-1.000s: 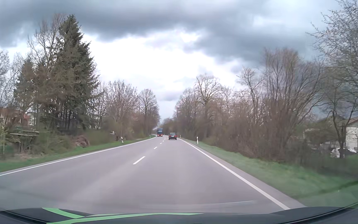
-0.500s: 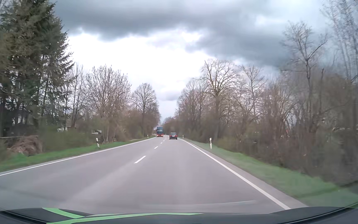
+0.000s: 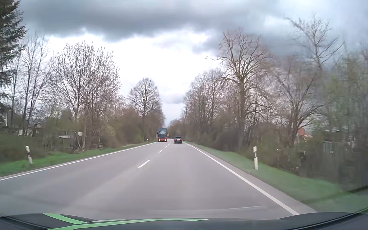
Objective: Follow the waypoints while adhering to traffic rules and regulations
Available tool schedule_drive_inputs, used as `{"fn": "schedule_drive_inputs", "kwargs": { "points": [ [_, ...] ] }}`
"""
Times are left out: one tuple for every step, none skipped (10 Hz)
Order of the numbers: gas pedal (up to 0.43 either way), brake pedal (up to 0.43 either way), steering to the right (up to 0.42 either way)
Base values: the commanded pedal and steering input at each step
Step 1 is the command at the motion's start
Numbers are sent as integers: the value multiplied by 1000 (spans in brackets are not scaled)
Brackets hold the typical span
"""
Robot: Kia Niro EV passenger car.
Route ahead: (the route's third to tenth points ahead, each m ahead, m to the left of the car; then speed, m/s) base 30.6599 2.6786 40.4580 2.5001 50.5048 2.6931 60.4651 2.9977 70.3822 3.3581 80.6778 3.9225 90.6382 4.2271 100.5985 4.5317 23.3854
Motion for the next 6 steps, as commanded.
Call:
{"fn": "schedule_drive_inputs", "kwargs": {
  "points": [
    [240,0,-2],
    [240,0,-2],
    [240,0,-2],
    [240,0,-2],
    [240,0,-2],
    [240,0,-2]
  ]
}}
